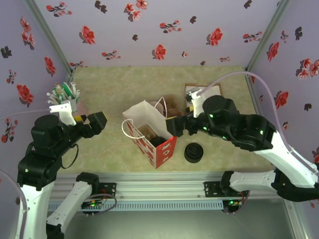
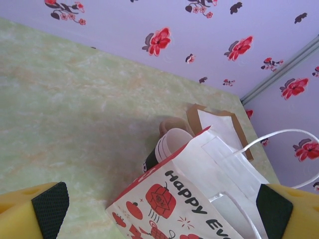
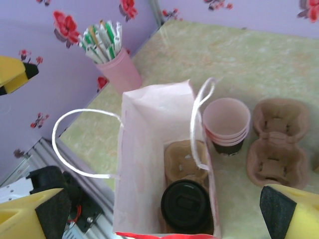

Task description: Pack the takeout coffee

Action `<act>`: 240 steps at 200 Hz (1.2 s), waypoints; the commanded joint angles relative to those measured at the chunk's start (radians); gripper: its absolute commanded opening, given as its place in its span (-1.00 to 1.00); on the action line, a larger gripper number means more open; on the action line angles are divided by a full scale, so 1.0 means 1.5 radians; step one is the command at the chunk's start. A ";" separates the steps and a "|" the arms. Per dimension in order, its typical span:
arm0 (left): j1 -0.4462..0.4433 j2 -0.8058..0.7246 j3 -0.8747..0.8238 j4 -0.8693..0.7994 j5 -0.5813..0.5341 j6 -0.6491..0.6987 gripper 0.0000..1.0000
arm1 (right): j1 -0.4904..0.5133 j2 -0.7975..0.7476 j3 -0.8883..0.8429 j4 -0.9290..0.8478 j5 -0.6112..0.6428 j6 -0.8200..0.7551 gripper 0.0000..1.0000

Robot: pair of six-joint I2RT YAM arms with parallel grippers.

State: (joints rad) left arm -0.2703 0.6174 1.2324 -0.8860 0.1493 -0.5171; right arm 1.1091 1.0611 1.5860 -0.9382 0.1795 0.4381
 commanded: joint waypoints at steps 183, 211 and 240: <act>0.008 0.263 0.223 -0.079 -0.150 0.098 0.98 | -0.300 0.078 0.052 0.002 -0.169 -0.008 0.98; 0.040 0.336 0.290 -0.115 -0.180 0.123 0.98 | -0.358 0.139 0.071 0.024 -0.259 0.001 0.98; 0.110 0.394 0.332 -0.162 -0.199 0.150 0.98 | -0.395 0.203 0.083 0.039 -0.304 0.001 0.98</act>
State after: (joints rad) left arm -0.1753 1.1568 1.6772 -1.0321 -0.0746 -0.3603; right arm 0.5545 1.3048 1.6814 -0.9134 -0.1589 0.4297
